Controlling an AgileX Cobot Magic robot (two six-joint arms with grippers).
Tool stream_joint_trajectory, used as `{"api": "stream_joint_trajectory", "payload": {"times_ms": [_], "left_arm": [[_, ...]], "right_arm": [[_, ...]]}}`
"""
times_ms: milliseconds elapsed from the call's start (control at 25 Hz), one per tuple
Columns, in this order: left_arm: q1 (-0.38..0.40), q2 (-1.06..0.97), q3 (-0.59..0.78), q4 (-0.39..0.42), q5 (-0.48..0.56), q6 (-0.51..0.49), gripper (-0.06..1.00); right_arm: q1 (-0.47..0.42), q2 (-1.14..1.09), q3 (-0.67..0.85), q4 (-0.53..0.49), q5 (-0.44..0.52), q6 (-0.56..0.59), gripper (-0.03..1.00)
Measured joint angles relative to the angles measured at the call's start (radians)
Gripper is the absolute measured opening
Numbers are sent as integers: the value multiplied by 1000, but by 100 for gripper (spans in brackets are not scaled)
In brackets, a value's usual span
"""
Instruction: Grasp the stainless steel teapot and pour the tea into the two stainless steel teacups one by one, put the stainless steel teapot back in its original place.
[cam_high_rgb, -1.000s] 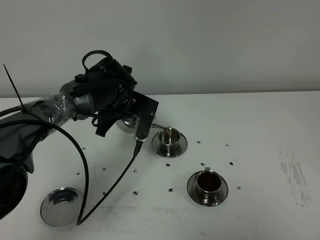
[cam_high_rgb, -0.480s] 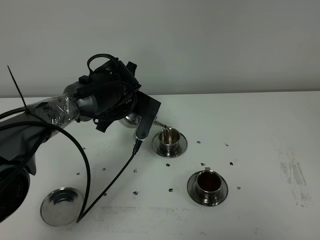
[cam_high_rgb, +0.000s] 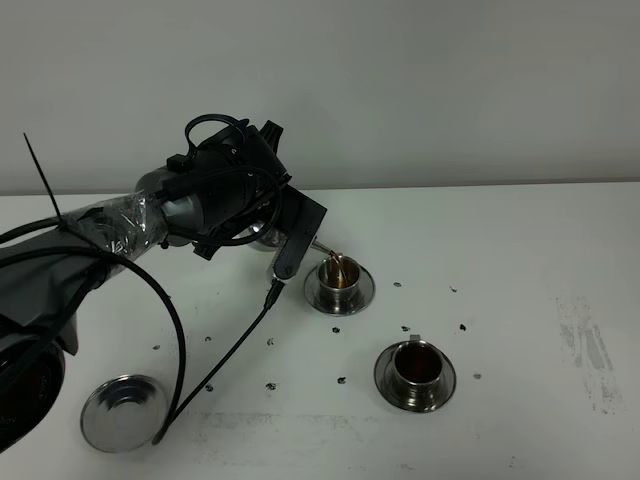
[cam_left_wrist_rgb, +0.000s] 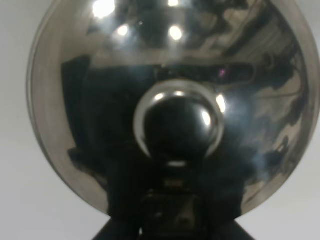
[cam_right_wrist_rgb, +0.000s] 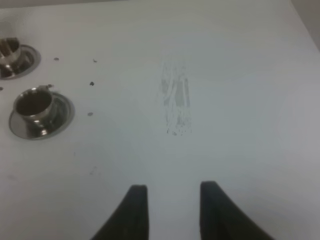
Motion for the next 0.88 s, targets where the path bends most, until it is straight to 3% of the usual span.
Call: {"api": "stream_joint_trajectory", "payload": {"times_ms": [880], "left_arm": [[0,24,0,43,-24,1,21]], "right_arm": [[0,0,0,0,0,0,24]]}}
